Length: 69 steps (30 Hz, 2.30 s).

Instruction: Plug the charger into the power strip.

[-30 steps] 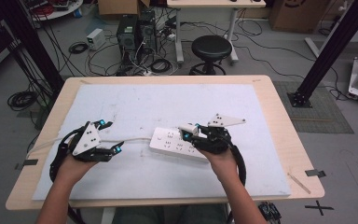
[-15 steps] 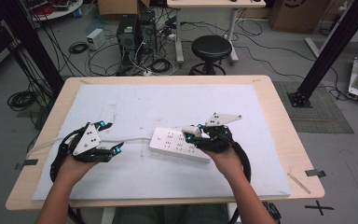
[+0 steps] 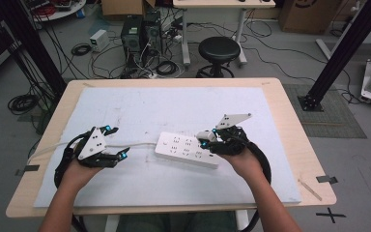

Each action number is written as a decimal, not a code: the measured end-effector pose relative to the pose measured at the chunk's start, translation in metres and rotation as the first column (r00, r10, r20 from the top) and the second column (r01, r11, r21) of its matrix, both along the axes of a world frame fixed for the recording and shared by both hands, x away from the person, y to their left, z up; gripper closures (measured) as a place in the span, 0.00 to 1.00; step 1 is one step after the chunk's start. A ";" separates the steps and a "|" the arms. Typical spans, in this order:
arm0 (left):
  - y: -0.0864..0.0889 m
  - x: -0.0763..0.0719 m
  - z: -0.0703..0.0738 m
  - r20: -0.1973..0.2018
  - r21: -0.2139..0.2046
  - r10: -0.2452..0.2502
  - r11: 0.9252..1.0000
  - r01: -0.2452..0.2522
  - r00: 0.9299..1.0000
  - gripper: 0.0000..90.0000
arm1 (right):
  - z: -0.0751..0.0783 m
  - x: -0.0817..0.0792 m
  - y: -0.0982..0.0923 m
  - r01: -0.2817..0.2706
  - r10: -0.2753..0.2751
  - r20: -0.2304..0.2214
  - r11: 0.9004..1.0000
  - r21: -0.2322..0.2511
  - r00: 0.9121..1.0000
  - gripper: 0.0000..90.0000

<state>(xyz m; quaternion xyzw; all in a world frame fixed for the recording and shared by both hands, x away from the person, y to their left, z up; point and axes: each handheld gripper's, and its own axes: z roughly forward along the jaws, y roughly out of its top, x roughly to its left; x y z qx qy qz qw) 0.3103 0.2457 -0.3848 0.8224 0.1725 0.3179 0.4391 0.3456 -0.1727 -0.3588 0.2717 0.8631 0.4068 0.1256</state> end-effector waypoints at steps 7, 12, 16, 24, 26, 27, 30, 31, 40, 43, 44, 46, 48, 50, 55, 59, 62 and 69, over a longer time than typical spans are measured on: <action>0.002 0.000 -0.003 -0.005 0.001 0.001 1.000 -0.001 1.000 0.29 | -0.001 0.007 -0.002 -0.030 0.029 -0.019 0.995 -0.090 0.999 0.70; 0.002 0.000 -0.003 -0.005 0.001 0.002 1.000 -0.002 1.000 0.29 | 0.003 0.011 -0.001 -0.066 0.062 -0.034 0.985 -0.159 0.998 0.70; 0.003 -0.001 -0.003 -0.005 -0.006 0.003 1.000 -0.003 1.000 0.29 | 0.006 0.015 0.001 -0.105 0.095 -0.050 0.967 -0.231 0.994 0.70; 0.006 -0.002 -0.003 0.002 -0.008 0.004 1.000 -0.004 1.000 0.29 | 0.015 0.024 0.009 -0.181 0.159 -0.091 0.918 -0.352 0.983 0.70; 0.007 -0.002 -0.003 0.002 -0.013 0.008 1.000 -0.008 1.000 0.29 | 0.018 0.027 0.010 -0.195 0.168 -0.105 0.906 -0.376 0.980 0.70; 0.008 -0.002 -0.003 0.001 -0.011 0.008 1.000 -0.008 1.000 0.29 | 0.018 0.028 0.011 -0.200 0.172 -0.107 0.901 -0.386 0.979 0.70; 0.009 -0.003 -0.004 0.001 -0.016 0.010 1.000 -0.010 1.000 0.29 | 0.021 0.032 0.014 -0.225 0.189 -0.127 0.882 -0.414 0.974 0.70; 0.010 -0.003 -0.004 -0.002 -0.016 0.012 1.000 -0.012 1.000 0.29 | 0.021 0.033 0.016 -0.231 0.191 -0.135 0.875 -0.425 0.972 0.70; 0.013 -0.004 -0.005 -0.002 -0.020 0.015 1.000 -0.015 1.000 0.29 | 0.025 0.042 0.026 -0.296 0.232 -0.188 0.822 -0.487 0.954 0.70; 0.013 -0.004 -0.005 0.002 -0.019 0.017 1.000 -0.017 1.000 0.29 | 0.026 0.045 0.029 -0.317 0.241 -0.212 0.803 -0.505 0.947 0.70; 0.013 -0.004 -0.005 0.002 -0.022 0.017 1.000 -0.017 1.000 0.29 | 0.026 0.047 0.030 -0.329 0.249 -0.220 0.796 -0.508 0.943 0.70; 0.014 -0.004 -0.005 0.002 -0.019 0.017 1.000 -0.017 1.000 0.29 | 0.026 0.049 0.033 -0.343 0.252 -0.240 0.778 -0.526 0.938 0.70; 0.014 -0.004 -0.006 0.000 -0.023 0.019 1.000 -0.019 1.000 0.29 | 0.025 0.050 0.034 -0.351 0.255 -0.247 0.770 -0.534 0.935 0.70; 0.014 -0.004 -0.006 0.001 -0.022 0.018 1.000 -0.018 1.000 0.29 | 0.026 0.053 0.038 -0.364 0.256 -0.266 0.751 -0.550 0.929 0.70; 0.016 -0.005 -0.007 -0.001 -0.023 0.024 0.999 -0.024 1.000 0.29 | 0.025 0.059 0.044 -0.382 0.264 -0.282 0.735 -0.561 0.922 0.70; 0.017 -0.006 -0.008 -0.003 -0.036 0.027 0.999 -0.027 1.000 0.29 | 0.021 0.063 0.051 -0.397 0.268 -0.301 0.719 -0.571 0.915 0.70; 0.018 -0.006 -0.009 -0.004 -0.036 0.029 0.999 -0.030 1.000 0.29 | 0.018 0.065 0.057 -0.408 0.270 -0.313 0.711 -0.573 0.911 0.70; 0.023 -0.007 -0.011 -0.004 -0.041 0.038 0.998 -0.038 0.999 0.29 | 0.014 0.070 0.069 -0.428 0.282 -0.328 0.693 -0.580 0.902 0.70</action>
